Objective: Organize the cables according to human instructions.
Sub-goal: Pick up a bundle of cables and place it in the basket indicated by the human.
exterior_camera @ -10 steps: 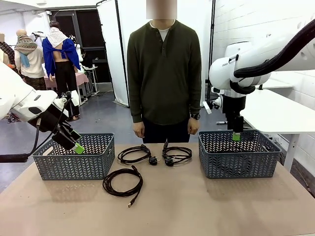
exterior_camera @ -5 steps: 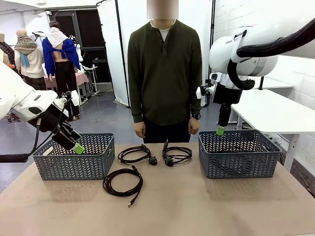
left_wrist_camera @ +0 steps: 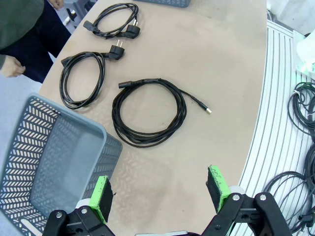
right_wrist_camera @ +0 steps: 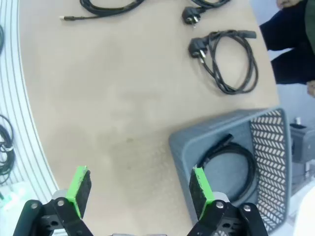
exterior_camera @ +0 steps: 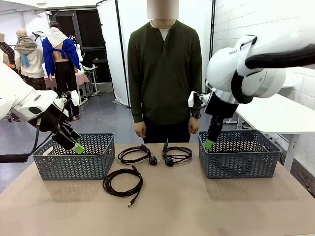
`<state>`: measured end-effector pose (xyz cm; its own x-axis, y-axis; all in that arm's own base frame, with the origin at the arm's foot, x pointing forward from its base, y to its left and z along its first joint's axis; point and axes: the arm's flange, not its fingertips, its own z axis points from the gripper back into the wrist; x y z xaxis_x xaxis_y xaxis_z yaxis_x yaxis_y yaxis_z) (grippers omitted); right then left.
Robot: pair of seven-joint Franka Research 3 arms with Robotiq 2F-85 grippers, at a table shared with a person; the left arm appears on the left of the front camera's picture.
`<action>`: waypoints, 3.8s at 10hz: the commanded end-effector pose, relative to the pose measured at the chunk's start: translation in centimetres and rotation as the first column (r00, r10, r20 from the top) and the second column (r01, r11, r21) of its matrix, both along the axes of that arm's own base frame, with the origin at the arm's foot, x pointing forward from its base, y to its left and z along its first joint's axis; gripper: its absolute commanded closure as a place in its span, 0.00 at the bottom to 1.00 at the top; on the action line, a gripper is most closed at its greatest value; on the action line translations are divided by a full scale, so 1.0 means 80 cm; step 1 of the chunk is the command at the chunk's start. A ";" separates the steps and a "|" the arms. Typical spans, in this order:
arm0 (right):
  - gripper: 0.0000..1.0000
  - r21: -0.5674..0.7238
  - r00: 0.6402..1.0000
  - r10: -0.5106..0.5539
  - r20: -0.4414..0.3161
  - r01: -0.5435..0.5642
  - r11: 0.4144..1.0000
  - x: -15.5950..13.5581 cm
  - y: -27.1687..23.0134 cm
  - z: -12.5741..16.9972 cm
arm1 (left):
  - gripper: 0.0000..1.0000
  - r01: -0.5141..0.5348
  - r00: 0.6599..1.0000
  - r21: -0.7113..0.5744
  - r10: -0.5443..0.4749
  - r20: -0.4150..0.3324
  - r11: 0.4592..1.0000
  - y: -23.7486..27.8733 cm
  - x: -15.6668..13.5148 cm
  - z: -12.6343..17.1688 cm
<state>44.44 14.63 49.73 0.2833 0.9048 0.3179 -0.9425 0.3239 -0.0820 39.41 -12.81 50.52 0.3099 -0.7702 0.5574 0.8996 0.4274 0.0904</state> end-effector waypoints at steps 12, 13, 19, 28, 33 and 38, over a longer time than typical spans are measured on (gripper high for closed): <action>0.00 0.016 0.999 0.030 0.023 -0.031 0.999 -0.034 0.023 -0.027 | 0.00 0.020 1.000 -0.017 -0.020 0.001 1.000 0.004 0.004 0.000; 0.00 0.016 0.999 0.030 0.023 -0.031 0.999 -0.034 0.023 -0.027 | 0.00 0.020 1.000 -0.017 -0.020 0.001 1.000 0.004 0.004 0.000; 0.00 0.016 0.999 0.030 0.023 -0.031 0.999 -0.034 0.023 -0.027 | 0.00 0.020 1.000 -0.017 -0.020 0.001 1.000 0.004 0.004 0.000; 0.00 0.016 0.999 0.030 0.023 -0.031 0.999 -0.034 0.023 -0.027 | 0.00 0.020 1.000 -0.017 -0.020 0.001 1.000 0.004 0.004 0.000; 0.00 0.014 0.986 -0.159 -0.053 0.160 0.987 0.001 0.064 -0.005 | 0.00 0.020 1.000 -0.017 -0.020 0.001 1.000 0.004 0.004 0.000; 0.00 0.012 0.913 -0.391 -0.114 0.395 0.919 0.092 0.124 -0.005 | 0.00 0.020 1.000 -0.017 -0.020 0.001 1.000 0.004 0.004 0.000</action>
